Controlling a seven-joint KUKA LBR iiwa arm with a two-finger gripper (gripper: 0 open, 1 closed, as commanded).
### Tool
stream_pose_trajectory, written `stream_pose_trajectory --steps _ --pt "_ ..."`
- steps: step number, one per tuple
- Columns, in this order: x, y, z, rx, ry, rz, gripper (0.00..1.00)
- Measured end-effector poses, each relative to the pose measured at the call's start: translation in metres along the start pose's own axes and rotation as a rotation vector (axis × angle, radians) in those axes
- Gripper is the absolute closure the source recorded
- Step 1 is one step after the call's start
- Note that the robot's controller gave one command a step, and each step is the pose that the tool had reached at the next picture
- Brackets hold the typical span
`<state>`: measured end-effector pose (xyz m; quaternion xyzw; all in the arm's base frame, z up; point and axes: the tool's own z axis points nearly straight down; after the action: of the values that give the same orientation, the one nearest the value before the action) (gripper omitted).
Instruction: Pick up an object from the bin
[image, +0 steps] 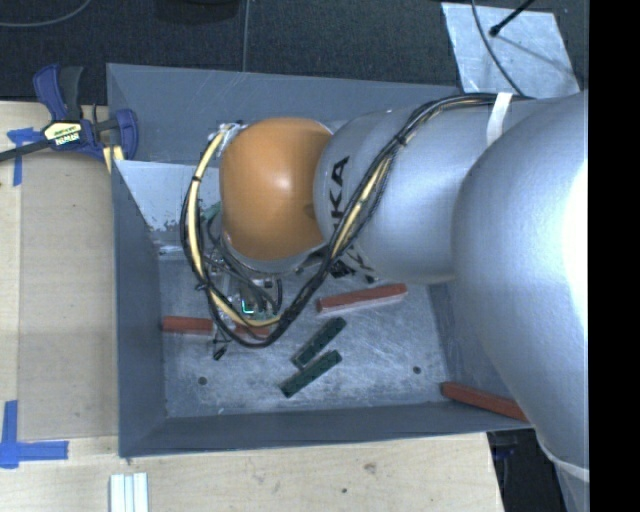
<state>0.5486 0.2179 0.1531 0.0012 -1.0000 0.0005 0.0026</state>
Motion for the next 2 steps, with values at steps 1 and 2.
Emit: stream_pose_trajectory --steps 1,2 --pt "-0.012 -0.033 0.086 0.001 -0.002 0.140 0.00" --pt "-0.009 0.024 0.083 -0.005 -0.009 0.062 0.00"
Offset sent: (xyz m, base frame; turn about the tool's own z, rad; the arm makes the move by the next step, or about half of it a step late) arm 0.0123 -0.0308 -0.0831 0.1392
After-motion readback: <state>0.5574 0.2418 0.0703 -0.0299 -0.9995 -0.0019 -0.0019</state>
